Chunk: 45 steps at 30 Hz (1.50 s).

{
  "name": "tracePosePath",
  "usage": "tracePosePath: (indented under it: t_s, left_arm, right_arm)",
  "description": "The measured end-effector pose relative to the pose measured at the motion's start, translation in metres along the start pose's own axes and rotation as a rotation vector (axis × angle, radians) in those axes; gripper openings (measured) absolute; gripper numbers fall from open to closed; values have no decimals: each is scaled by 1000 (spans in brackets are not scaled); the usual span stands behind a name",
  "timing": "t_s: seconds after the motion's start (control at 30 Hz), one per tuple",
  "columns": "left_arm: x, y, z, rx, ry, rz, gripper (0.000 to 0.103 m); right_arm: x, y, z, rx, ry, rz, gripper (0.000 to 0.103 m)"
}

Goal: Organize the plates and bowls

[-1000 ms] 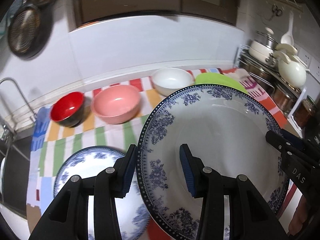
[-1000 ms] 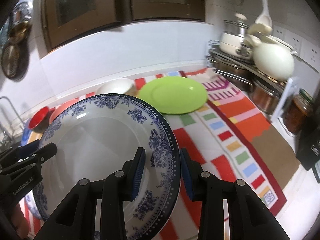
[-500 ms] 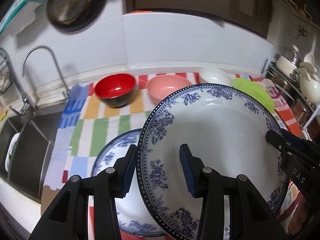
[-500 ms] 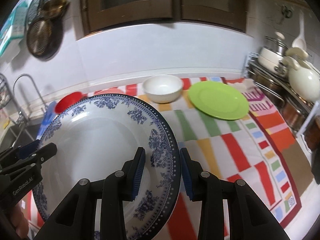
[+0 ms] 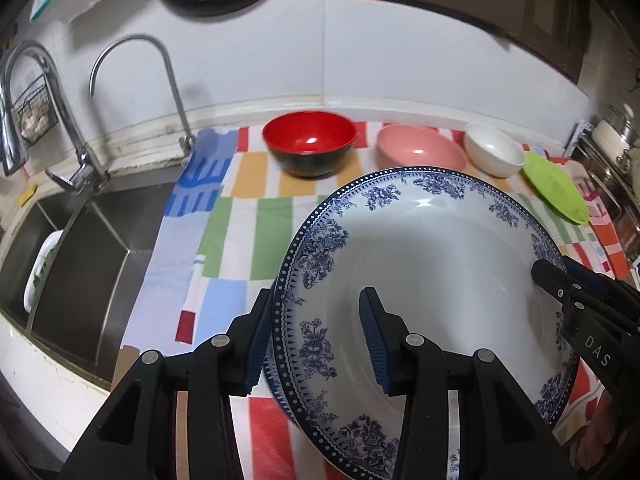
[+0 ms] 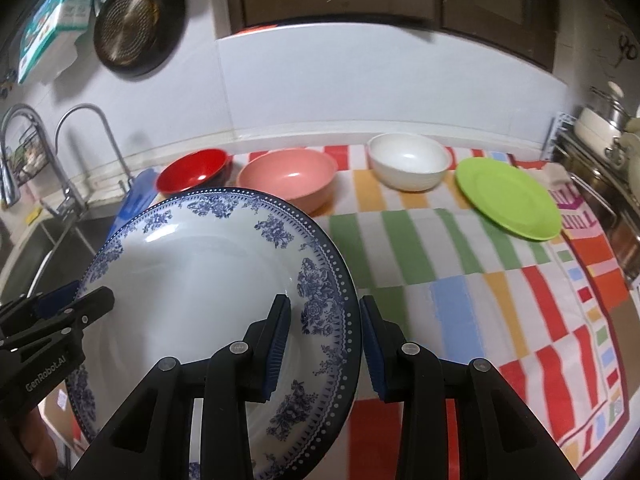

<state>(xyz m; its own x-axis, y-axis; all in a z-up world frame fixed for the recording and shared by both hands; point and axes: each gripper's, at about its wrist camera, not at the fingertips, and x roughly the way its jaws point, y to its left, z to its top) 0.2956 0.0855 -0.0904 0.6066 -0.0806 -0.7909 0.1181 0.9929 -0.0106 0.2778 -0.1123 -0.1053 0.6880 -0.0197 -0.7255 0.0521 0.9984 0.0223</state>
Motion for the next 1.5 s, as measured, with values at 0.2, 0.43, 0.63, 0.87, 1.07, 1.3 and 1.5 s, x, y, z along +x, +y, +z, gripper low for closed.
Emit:
tracePosePath:
  t_s: [0.2, 0.43, 0.63, 0.87, 1.07, 1.3, 1.5]
  left_arm:
    - [18, 12, -4, -9, 41, 16, 43]
    - [42, 18, -7, -9, 93, 22, 43]
    - [58, 20, -9, -17, 127, 23, 43]
    - [69, 22, -12, -26, 155, 36, 43]
    - [74, 21, -14, -29, 170, 40, 43]
    - [74, 18, -13, -25, 166, 70, 47]
    - [56, 11, -6, -14, 108, 87, 64]
  right_arm:
    - [20, 20, -5, -25, 38, 16, 36]
    - [45, 25, -10, -26, 92, 30, 36]
    - [60, 28, -13, -36, 120, 23, 36]
    - [72, 32, -14, -50, 147, 22, 36]
    - [78, 33, -16, -59, 165, 21, 37]
    - [82, 35, -15, -86, 172, 23, 38]
    - [78, 31, -14, -88, 170, 22, 48]
